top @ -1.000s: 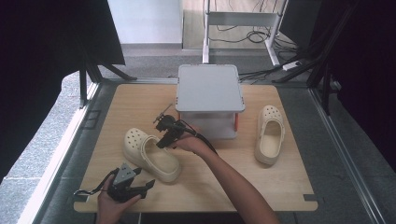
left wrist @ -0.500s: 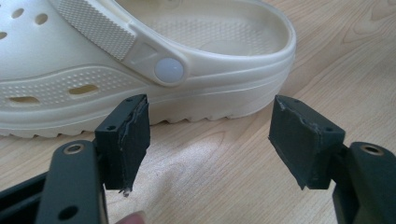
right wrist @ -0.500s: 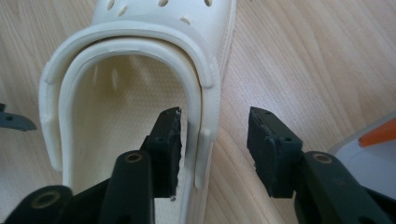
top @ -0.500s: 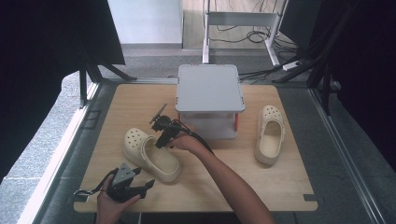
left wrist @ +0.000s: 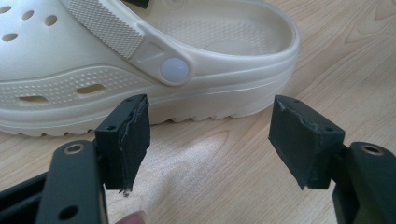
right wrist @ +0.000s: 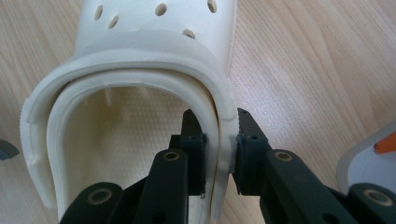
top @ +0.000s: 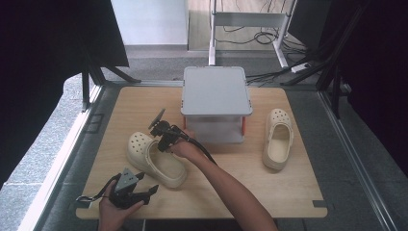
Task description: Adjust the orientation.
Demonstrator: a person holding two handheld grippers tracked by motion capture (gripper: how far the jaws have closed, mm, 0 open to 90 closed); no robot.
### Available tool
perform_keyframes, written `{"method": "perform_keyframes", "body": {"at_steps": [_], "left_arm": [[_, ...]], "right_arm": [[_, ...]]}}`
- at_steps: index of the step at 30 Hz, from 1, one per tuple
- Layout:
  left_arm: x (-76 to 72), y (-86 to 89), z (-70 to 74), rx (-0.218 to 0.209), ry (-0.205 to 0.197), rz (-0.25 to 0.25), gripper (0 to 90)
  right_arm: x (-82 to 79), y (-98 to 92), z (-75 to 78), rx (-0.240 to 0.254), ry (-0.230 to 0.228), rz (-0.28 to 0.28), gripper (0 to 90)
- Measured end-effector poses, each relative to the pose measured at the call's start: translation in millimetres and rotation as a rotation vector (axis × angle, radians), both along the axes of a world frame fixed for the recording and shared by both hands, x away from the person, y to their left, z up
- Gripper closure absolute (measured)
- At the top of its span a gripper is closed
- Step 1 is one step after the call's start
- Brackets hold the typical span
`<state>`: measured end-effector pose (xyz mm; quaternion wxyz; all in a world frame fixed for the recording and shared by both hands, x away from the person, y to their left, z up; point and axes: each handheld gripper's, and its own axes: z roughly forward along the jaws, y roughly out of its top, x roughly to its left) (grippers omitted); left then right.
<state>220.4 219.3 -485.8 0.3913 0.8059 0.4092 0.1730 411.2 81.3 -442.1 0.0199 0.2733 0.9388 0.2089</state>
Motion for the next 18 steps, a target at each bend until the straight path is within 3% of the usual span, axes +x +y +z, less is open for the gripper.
{"method": "perform_keyframes", "body": {"at_steps": [8,15,18], "left_arm": [[0.1,-0.1,-0.1,-0.003,0.001,0.002,29.6],[0.1,-0.3,0.3,-0.01,0.0,0.001,29.6],[0.3,-0.5,0.2,-0.01,0.001,0.002,29.6]], "right_arm": [[-8.3,-9.8,7.8,0.042,-0.007,-0.018,78.2],[-19.2,-30.5,19.6,0.085,-0.021,-0.038,78.3],[-25.5,-48.0,23.0,0.1,-0.026,-0.049,78.2]]}}
